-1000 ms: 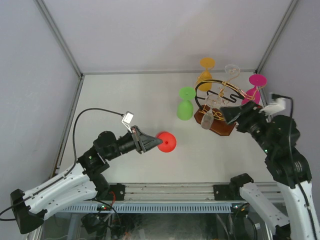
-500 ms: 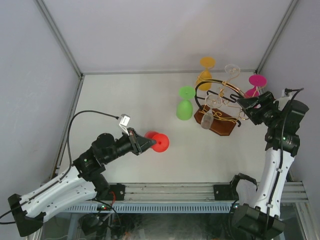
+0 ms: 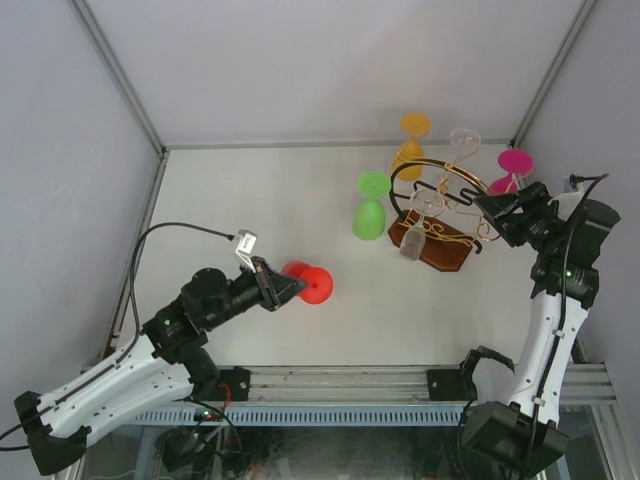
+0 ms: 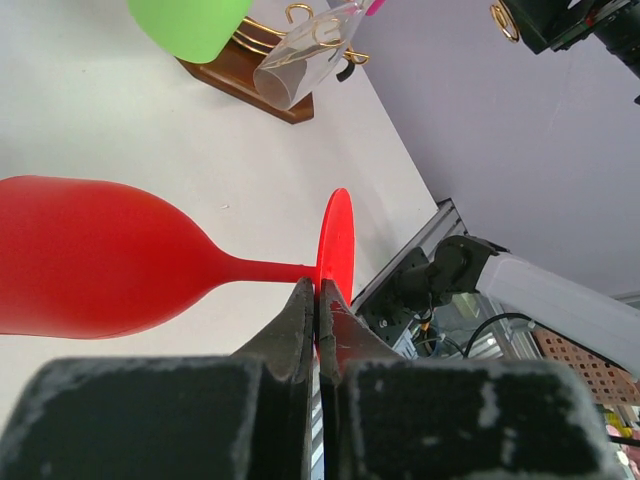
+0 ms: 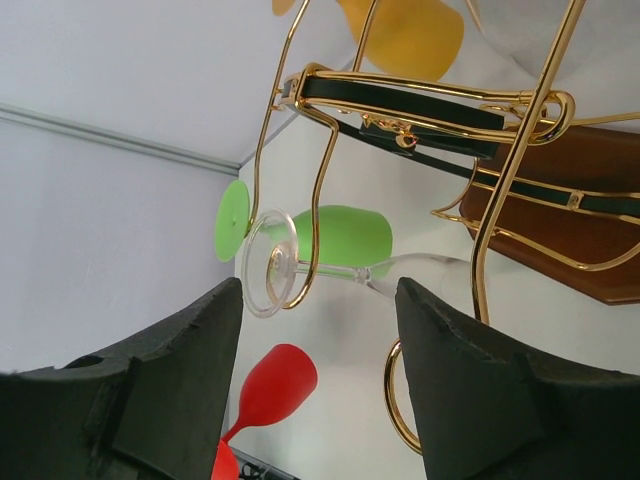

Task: Take the wine glass off the wine glass rack
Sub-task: Place the wine glass at the center of the board.

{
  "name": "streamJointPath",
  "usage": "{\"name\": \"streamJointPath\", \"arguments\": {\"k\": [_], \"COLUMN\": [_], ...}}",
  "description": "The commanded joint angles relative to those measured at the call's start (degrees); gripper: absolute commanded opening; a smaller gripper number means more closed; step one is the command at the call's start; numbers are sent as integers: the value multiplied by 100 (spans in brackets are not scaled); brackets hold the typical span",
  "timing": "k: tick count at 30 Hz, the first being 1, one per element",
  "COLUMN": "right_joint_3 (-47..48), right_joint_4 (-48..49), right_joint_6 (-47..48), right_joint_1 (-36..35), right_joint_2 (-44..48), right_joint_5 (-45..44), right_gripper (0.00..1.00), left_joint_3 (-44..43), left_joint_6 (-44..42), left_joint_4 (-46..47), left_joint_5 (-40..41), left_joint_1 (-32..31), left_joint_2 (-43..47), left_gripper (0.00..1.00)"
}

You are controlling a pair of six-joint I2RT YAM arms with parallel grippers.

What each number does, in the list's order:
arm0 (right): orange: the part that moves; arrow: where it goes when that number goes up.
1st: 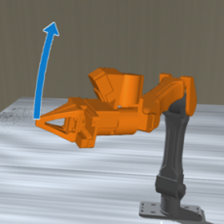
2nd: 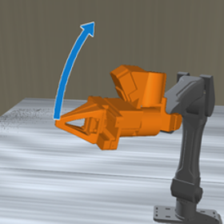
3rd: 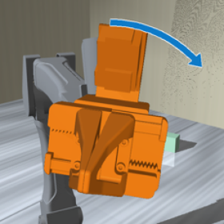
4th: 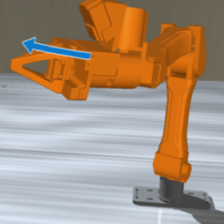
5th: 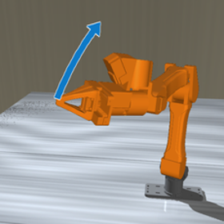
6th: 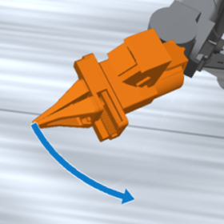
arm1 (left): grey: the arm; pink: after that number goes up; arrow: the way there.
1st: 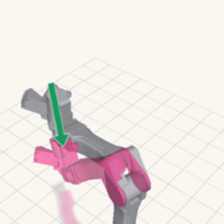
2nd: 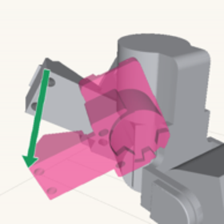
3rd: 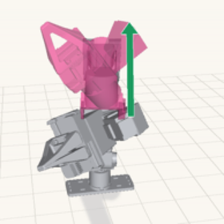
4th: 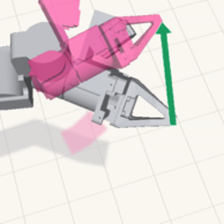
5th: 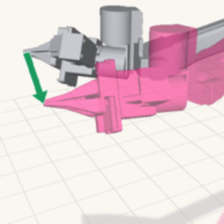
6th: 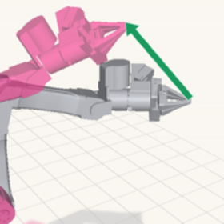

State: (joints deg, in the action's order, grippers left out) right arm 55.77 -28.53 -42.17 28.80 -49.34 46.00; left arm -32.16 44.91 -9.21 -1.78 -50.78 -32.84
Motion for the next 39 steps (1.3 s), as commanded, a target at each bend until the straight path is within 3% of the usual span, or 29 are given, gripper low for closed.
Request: {"name": "streamJointPath", "arguments": {"k": [1,13,18,22,27,33,39], "right_joint_3": [-74,691,898,940,814,-2,-606], "right_joint_4": [22,85,26,181,398,1513,2575], "right_joint_6": [206,218,365,463,688,796,1081], "right_joint_1": [31,-37,-485,-1929,-4153,-6722,-8357], "right_joint_2": [4,115,189,349,485,329,-238], "right_joint_5": [-22,498,742,407,-915,-2137,-2961], "right_gripper": [63,70,71,71,71,71,74], "left_joint_3": [-483,-678,-736,-755,-817,-818,-683], "left_joint_6": [-198,-462,-554,-603,-584,-614,-615], "left_joint_4": [42,-457,-648,-724,-802,-689,-353], "left_joint_5": [132,520,727,942,1048,994,638], "left_joint_1": [-17,-16,-20,-17,-10,-10,-12], "left_joint_2": [134,336,428,479,536,755,1001], "left_gripper": [0,0,0,0,0,0,0]}}
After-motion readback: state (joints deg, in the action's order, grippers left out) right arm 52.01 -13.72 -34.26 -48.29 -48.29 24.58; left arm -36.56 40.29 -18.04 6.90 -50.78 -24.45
